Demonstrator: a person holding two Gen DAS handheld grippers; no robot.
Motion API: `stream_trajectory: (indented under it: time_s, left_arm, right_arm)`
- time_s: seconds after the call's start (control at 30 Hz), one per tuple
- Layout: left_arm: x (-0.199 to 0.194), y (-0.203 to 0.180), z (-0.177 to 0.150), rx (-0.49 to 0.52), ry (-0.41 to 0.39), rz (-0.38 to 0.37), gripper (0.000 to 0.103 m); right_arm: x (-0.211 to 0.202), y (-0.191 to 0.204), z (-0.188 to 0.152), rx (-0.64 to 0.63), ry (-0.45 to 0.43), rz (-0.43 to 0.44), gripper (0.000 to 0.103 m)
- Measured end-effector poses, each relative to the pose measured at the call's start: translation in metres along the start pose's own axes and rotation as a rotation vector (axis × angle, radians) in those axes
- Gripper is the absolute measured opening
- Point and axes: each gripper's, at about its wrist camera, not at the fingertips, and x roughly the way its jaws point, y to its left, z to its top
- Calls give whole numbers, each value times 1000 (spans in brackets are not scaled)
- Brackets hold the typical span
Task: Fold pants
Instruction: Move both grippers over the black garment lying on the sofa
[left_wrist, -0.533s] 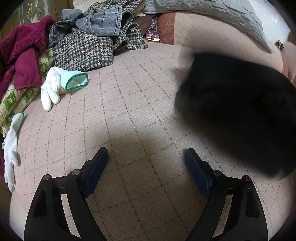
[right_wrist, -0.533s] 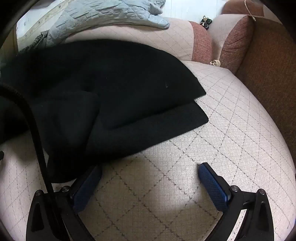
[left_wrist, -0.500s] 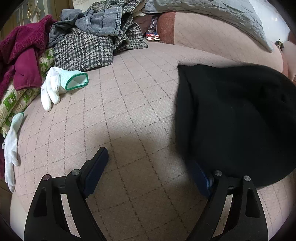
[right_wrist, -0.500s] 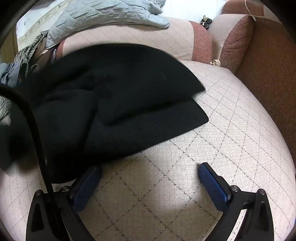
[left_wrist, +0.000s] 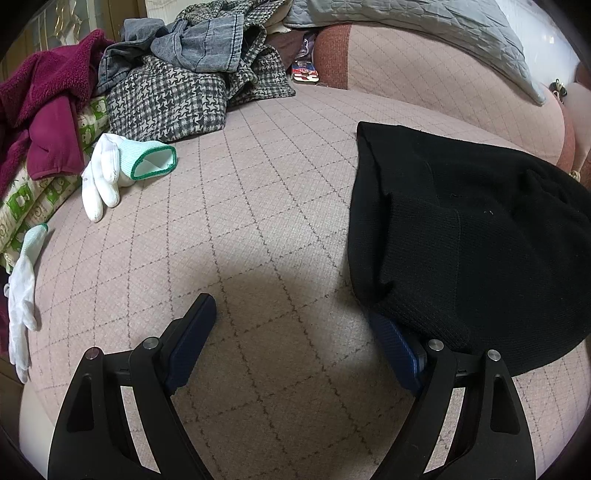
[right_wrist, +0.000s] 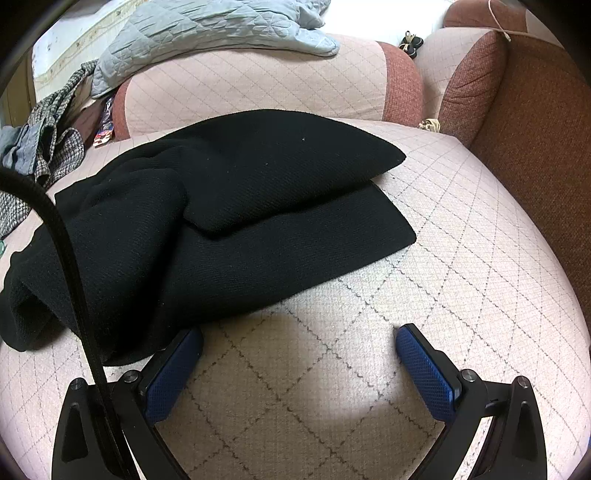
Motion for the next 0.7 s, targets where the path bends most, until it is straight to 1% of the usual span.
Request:
stream_trajectory:
  time_s: [0.03, 0.17, 0.2, 0.27, 0.3, 0.33, 0.37, 0.43, 0.47, 0.5, 0.53, 0.57, 0.6, 0.63, 0.67, 0.7]
  left_arm:
    - [0, 0, 0, -9, 10, -12, 86]
    - [0, 2, -2, -4, 14, -14, 86]
    - [-1, 2, -2, -2, 26, -21, 86]
    - [-8, 0, -2, -4, 74, -52, 86]
    - [-13, -1, -2, -4, 76, -57, 85]
    - [-18, -4, -5, 29, -16, -19, 85]
    - [-24, -5, -7, 33, -54, -28, 85]
    - [-41, -8, -8, 24, -105, -81, 85]
    - [-49, -11, -8, 31, -134, -90, 85]
    - [-58, -16, -7, 50, -164, -80, 85]
    - [-64, -20, -5, 66, -161, -69, 85]
    - [-69, -22, -5, 63, -176, -74, 85]
    - [-74, -24, -5, 51, -195, -93, 85]
    - [-77, -27, -2, 49, -186, -106, 85]
    - [-80, -29, 0, 40, -175, -125, 85]
    - [-83, -29, 2, 24, -166, -155, 85]
  right_arm:
    - [0, 0, 0, -1, -1, -1, 103]
    - [-1, -2, 2, -2, -4, -1, 103]
    - [-1, -2, 2, -2, -4, -1, 103]
    - [0, -1, 3, -2, 6, -1, 103]
    - [1, -1, 5, -5, 22, -2, 103]
    - [1, -2, 5, -3, 36, 13, 103]
    - [-2, -4, 6, 6, 49, 40, 103]
    - [-11, -7, 5, 17, 43, 95, 103]
    - [-17, -9, 2, 25, 44, 112, 103]
    - [-21, -11, -1, 37, 47, 120, 103]
    - [-25, -12, -4, 53, 50, 131, 103]
    - [-30, -13, -8, 70, 48, 151, 102]
    - [-35, -13, -12, 79, 40, 178, 102]
    - [-41, -12, -16, 90, 31, 212, 102]
    - [-45, -11, -18, 79, 26, 218, 102]
    - [-49, -6, -22, 83, 1, 225, 102]
